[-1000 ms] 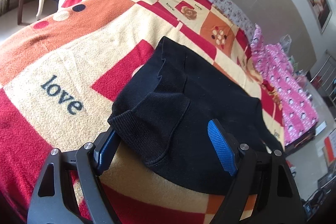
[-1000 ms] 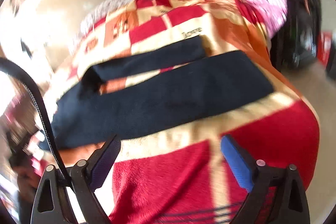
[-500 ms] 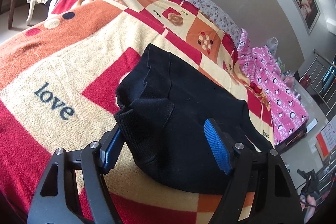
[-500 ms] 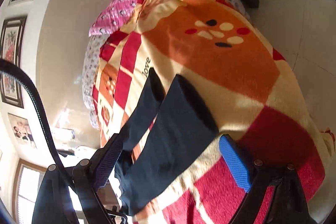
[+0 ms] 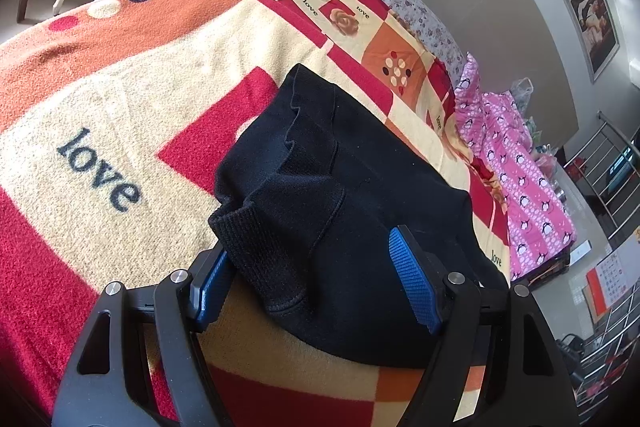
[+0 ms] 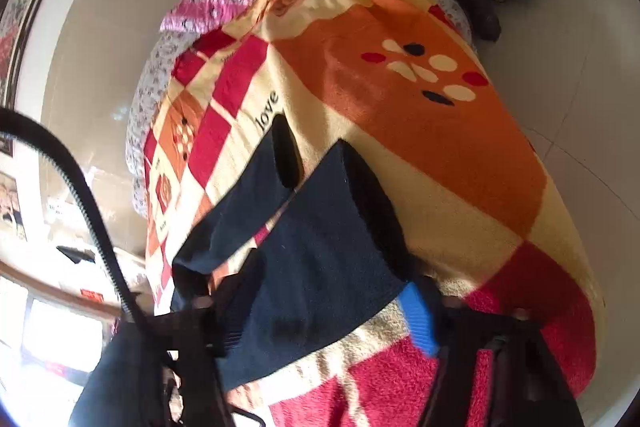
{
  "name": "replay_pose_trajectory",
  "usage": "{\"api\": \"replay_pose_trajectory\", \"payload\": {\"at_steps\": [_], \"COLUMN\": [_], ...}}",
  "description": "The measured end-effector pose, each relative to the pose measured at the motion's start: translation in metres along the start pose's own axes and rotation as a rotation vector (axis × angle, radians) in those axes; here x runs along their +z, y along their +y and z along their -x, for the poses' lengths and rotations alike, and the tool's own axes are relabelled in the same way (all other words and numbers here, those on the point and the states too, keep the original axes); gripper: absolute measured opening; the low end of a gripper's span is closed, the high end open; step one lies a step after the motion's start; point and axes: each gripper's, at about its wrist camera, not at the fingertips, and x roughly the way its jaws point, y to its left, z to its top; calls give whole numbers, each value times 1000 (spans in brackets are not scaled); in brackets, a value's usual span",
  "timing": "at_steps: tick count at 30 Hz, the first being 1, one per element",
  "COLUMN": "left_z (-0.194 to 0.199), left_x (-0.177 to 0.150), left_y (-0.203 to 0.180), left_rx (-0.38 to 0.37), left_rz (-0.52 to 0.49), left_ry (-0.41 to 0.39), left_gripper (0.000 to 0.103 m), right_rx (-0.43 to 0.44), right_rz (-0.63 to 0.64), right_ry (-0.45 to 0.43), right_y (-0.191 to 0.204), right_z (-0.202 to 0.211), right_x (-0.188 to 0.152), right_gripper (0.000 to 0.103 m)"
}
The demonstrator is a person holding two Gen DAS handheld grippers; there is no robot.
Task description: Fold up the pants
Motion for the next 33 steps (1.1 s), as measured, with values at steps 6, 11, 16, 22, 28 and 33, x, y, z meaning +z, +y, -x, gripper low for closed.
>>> {"api": "replay_pose_trajectory", "payload": {"at_steps": [6, 11, 16, 22, 28, 33], "left_z": [6, 11, 7, 39, 85, 120], "left_x": [0, -1, -1, -13, -24, -12], "left_y": [7, 10, 13, 4, 33, 68], "left_rx": [-26, -49, 66, 121, 142, 189], "left_rz": [13, 29, 46, -1, 57, 123], "left_ry": [-4, -17, -13, -114, -120, -164], "left_gripper": [75, 75, 5, 4, 4, 3], "right_rx": [-15, -15, -41, -69, -4, 50], "right_rz": [56, 122, 161, 234, 224, 165], "right_ry": [-88, -126, -133, -103, -22, 130], "right_y": [-12, -10, -7, -3, 4, 0], "right_z": [5, 7, 7, 7, 20, 12], "right_x": [-15, -23, -25, -21, -28, -49], "right_gripper": [23, 21, 16, 4, 4, 4]}}
